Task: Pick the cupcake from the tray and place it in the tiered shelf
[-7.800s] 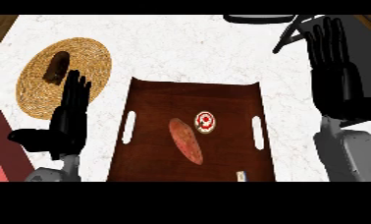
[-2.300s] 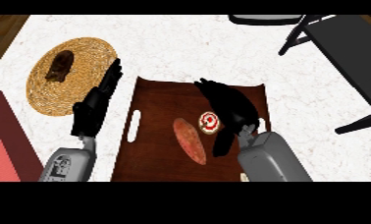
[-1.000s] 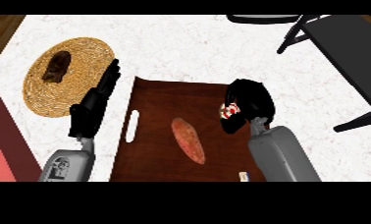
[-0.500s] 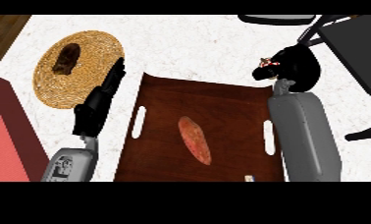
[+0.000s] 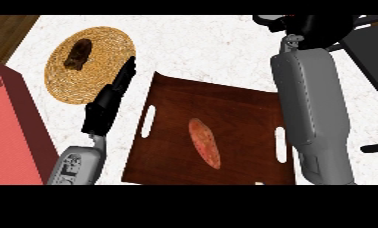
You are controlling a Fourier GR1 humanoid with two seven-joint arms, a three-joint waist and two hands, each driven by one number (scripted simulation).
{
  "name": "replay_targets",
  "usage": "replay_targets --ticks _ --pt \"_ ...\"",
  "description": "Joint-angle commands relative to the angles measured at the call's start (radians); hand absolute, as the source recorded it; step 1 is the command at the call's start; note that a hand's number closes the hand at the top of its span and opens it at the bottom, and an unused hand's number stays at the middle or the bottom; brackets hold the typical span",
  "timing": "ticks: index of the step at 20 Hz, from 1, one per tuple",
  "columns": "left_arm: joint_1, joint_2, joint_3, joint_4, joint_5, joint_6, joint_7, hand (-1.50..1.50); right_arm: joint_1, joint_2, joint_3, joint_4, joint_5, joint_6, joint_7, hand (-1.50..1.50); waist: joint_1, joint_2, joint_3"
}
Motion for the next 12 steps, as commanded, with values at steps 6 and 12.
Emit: replay_targets --ticks 6,12 --pt "-0.039 0.006 0.018 0.013 0.013 -0.009 0.021 0.00 -0.256 -0.010 -0.110 0.148 0.393 -0.003 0.315 1.50 -0.010 -0.004 -0.001" --pt "-0.026 -0.002 0.008 0.030 -0.014 0.015 0.004 0.00 -0.351 -0.034 -0.199 0.198 0.602 0.053 0.316 1.50 -0.023 -0.004 0.000"
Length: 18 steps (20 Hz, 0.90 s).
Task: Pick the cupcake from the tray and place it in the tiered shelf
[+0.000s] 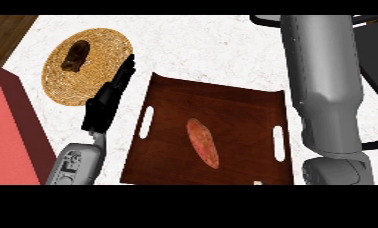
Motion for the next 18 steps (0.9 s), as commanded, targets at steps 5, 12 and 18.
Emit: replay_targets --ticks 5,12,18 --pt "-0.032 0.002 0.009 -0.006 0.010 -0.007 0.030 0.00 -0.150 -0.025 -0.123 0.086 0.234 0.052 0.245 1.50 -0.007 0.000 0.002" --pt "0.001 -0.033 -0.026 0.000 -0.023 0.024 -0.008 0.00 -0.245 -0.068 -0.196 0.132 0.352 0.093 0.245 1.50 -0.017 -0.002 0.002" --pt "0.046 -0.033 -0.028 -0.055 -0.020 0.030 0.023 0.00 -0.232 -0.108 -0.239 0.162 0.422 0.066 0.217 1.50 -0.030 -0.012 0.004"
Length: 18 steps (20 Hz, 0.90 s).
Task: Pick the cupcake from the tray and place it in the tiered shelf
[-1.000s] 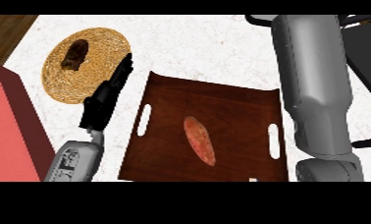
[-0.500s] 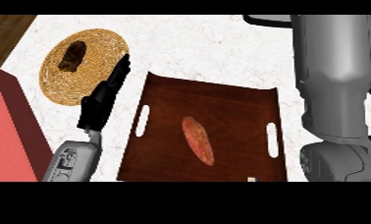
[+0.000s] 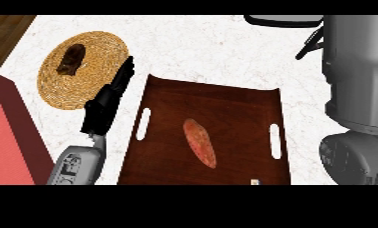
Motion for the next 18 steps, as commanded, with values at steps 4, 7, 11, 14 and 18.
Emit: replay_targets --ticks 4,7,11,14,18 --pt "-0.004 0.003 0.004 -0.003 -0.010 0.008 -0.002 0.00 -0.061 -0.003 -0.030 0.075 0.084 0.037 0.226 1.50 -0.010 -0.002 0.000" --pt "0.004 0.010 0.020 0.023 -0.005 0.008 -0.043 0.00 -0.048 -0.096 -0.072 0.133 0.088 0.037 0.141 1.50 -0.015 0.002 0.000" --pt "-0.016 0.033 0.052 0.009 0.017 -0.005 0.011 0.00 -0.024 -0.096 -0.091 0.122 0.090 0.029 0.125 1.50 -0.026 -0.006 0.001" --pt "-0.005 0.025 0.038 0.018 0.012 -0.010 -0.006 0.00 -0.001 -0.117 -0.088 0.154 0.128 0.010 0.141 1.50 -0.021 -0.003 0.001" --pt "0.024 0.008 0.030 0.017 0.004 0.005 -0.039 0.00 0.031 -0.179 -0.096 0.260 0.104 -0.061 0.060 1.50 -0.019 -0.002 0.002"
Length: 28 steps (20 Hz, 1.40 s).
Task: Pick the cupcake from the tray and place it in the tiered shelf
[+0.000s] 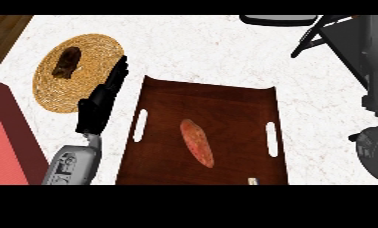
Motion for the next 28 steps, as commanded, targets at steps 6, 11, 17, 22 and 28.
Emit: replay_targets --ticks 6,11,17,22,28 --pt "0.025 0.004 -0.005 -0.033 0.001 -0.007 0.012 0.00 0.086 -0.024 -0.027 -0.062 -0.085 -0.342 0.102 1.50 0.002 0.001 0.004" --pt "0.019 -0.023 -0.021 -0.007 -0.025 0.024 0.003 0.00 0.130 -0.046 -0.048 -0.084 -0.123 -0.414 0.077 1.50 -0.006 0.002 0.002" --pt "0.027 0.008 0.008 -0.042 0.006 -0.006 0.033 0.00 0.154 -0.080 -0.069 -0.083 -0.166 -0.461 0.035 1.50 -0.006 -0.003 0.001" --pt "0.014 -0.004 -0.007 -0.040 -0.008 0.003 0.040 0.00 0.220 -0.095 -0.118 -0.142 -0.046 -0.244 0.137 1.50 -0.018 -0.004 0.000" --pt "0.051 -0.001 -0.003 -0.017 -0.010 0.000 -0.021 0.00 0.257 0.043 -0.094 -0.276 0.034 -0.213 0.239 -1.50 -0.020 -0.010 -0.001"
